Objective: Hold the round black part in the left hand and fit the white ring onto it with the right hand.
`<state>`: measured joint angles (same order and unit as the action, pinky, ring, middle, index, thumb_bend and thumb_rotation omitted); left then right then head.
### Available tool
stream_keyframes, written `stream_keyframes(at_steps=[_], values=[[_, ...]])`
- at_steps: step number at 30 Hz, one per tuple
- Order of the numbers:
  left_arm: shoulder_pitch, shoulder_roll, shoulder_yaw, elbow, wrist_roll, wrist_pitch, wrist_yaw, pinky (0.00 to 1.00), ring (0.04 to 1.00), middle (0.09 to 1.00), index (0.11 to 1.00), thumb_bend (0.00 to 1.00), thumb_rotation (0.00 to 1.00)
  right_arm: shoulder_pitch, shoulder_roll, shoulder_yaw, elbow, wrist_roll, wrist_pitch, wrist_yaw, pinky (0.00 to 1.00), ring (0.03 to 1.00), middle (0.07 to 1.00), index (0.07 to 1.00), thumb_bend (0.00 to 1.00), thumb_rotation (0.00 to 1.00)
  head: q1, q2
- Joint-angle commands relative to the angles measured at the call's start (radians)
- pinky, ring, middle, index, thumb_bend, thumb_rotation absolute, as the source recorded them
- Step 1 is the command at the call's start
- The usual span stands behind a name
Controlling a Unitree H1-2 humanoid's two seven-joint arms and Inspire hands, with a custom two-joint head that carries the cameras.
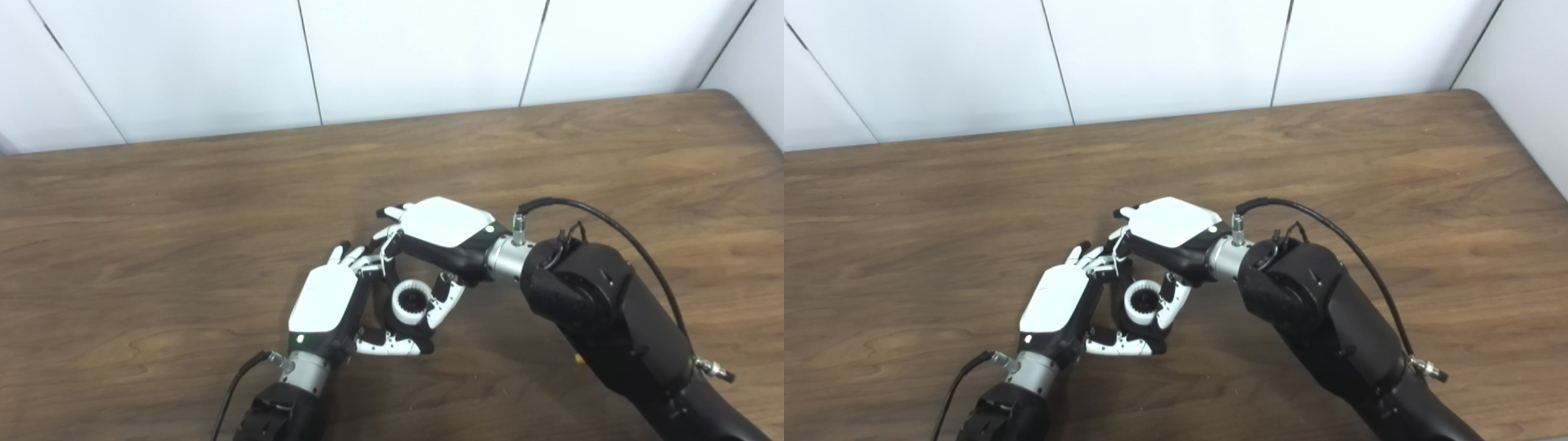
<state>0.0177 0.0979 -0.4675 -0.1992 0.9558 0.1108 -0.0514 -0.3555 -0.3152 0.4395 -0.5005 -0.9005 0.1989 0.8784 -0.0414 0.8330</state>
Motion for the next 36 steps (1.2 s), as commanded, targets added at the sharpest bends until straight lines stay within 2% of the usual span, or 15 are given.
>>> stream_keyframes(at_steps=[1, 14, 20, 21, 22, 24, 30, 36], values=[[-0.003, -0.004, -0.005, -0.011, 0.017, 0.004, -0.005, 1.0, 0.908, 0.797, 0.484, 0.52, 0.06, -0.013, -0.005, -0.016, -0.007, -0.003, -0.018, -0.032, 1.0, 1.0, 0.856, 0.485, 0.52, 0.13, -0.001, 0.001], [-0.006, -0.006, -0.005, -0.005, 0.014, 0.0, 0.0, 1.0, 0.909, 0.802, 0.484, 0.52, 0.06, -0.001, 0.003, -0.025, 0.006, 0.002, -0.029, -0.072, 1.0, 0.998, 0.85, 0.488, 0.52, 0.14, -0.004, 0.003], [-0.006, -0.008, -0.006, -0.001, 0.016, 0.001, 0.004, 1.0, 0.908, 0.799, 0.484, 0.52, 0.06, -0.002, -0.002, -0.029, -0.004, 0.002, -0.021, -0.062, 1.0, 1.0, 0.87, 0.492, 0.52, 0.15, -0.006, 0.002], [-0.007, -0.008, -0.006, 0.0, 0.016, 0.0, 0.006, 1.0, 0.906, 0.799, 0.484, 0.52, 0.06, -0.003, -0.003, -0.031, -0.006, 0.005, -0.019, -0.06, 1.0, 1.0, 0.873, 0.547, 0.72, 0.19, -0.007, 0.003], [-0.007, -0.008, -0.006, 0.001, 0.016, 0.0, 0.006, 1.0, 0.906, 0.799, 0.484, 0.52, 0.06, -0.004, -0.004, -0.032, -0.007, 0.006, -0.017, -0.056, 1.0, 1.0, 0.877, 0.586, 0.84, 0.22, -0.007, 0.003], [-0.007, -0.009, -0.006, 0.002, 0.014, 0.0, 0.007, 1.0, 0.908, 0.8, 0.484, 0.52, 0.06, -0.007, -0.007, -0.033, -0.011, 0.003, -0.013, -0.047, 1.0, 1.0, 0.887, 0.619, 0.92, 0.25, -0.007, 0.002], [-0.007, -0.009, -0.006, 0.003, 0.013, -0.002, 0.008, 1.0, 0.911, 0.801, 0.484, 0.52, 0.06, -0.014, -0.012, -0.035, -0.018, -0.005, -0.01, -0.033, 1.0, 1.0, 0.9, 0.636, 0.96, 0.28, -0.007, 0.004], [-0.007, -0.009, -0.004, 0.006, 0.012, -0.003, 0.012, 1.0, 0.91, 0.798, 0.484, 0.52, 0.06, -0.011, -0.01, -0.043, -0.015, -0.001, -0.012, -0.037, 1.0, 1.0, 0.889, 0.601, 0.96, 0.23, -0.007, 0.005]])
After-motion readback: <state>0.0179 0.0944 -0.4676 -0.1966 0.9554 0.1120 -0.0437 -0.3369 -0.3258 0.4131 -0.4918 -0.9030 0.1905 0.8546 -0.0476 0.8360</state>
